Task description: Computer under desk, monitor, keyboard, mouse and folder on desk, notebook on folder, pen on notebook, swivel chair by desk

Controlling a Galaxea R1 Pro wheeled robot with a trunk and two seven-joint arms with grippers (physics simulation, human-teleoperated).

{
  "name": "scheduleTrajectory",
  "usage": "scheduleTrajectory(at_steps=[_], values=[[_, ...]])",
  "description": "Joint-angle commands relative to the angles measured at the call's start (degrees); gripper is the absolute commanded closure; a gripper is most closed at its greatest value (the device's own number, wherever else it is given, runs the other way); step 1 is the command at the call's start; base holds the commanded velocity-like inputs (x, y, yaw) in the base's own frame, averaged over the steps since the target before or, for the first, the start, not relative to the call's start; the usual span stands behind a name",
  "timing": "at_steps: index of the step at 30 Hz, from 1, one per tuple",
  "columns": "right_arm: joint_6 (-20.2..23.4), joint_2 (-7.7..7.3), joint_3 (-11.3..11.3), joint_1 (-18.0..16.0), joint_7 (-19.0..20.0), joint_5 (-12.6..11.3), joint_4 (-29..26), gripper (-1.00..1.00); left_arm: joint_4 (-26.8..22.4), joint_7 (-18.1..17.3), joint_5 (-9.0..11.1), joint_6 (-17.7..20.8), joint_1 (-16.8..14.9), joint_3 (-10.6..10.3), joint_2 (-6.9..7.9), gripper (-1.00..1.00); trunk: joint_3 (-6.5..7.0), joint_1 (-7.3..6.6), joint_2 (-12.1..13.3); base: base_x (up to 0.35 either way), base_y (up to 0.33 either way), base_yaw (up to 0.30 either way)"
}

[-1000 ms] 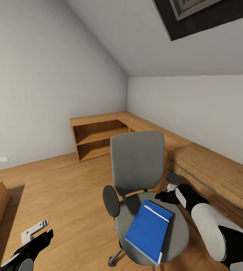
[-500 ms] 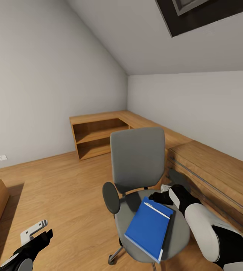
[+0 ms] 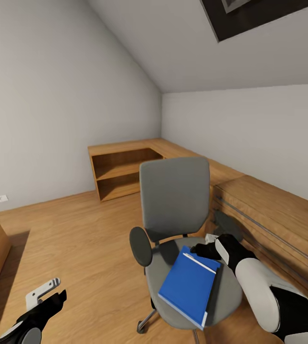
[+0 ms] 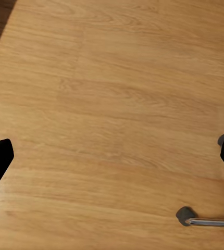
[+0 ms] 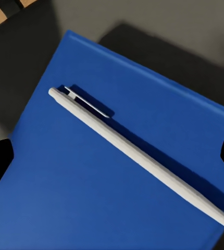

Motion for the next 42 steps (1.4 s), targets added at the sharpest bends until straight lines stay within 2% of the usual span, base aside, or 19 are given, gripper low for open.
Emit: scheduleTrajectory(at_steps=[1,11,16,31,42], values=[[0.24,-0.05,-0.38,-0.02,0.39,0.62,-0.09,-1.0,-0.21,0.43,0.56,0.11,-0.01,-0.01,0.06,-1.0,-0.23,0.22,-0.44,0.0,0.0,0.0],[0.21,-1.99,-0.23,-0.02,0.55,0.63,-0.16,-1.0,-0.39,0.51,0.56,0.15,-0.01,-0.06,0.03,-1.0,-2.02,2.42,-4.45,0.0,0.0,0.0],[0.21,-2.19,-0.2,-0.02,0.56,0.63,-0.17,-1.0,-0.4,0.52,0.55,0.14,-0.01,-0.06,-0.03,-1.0,-2.92,3.52,-6.46,0.0,0.0,0.0],[0.25,-1.68,-0.2,-0.02,0.45,1.33,0.26,-1.0,-0.4,0.52,0.57,0.17,-0.01,-0.06,-0.04,-1.0,-2.92,3.52,-6.46,0.0,0.0,0.002],[0.3,-1.6,-0.2,-0.02,-0.89,1.27,0.35,-1.0,-0.4,0.51,0.63,0.3,-0.01,-0.06,-0.04,-1.0,-2.92,3.52,-6.46,0.0,0.0,0.124]])
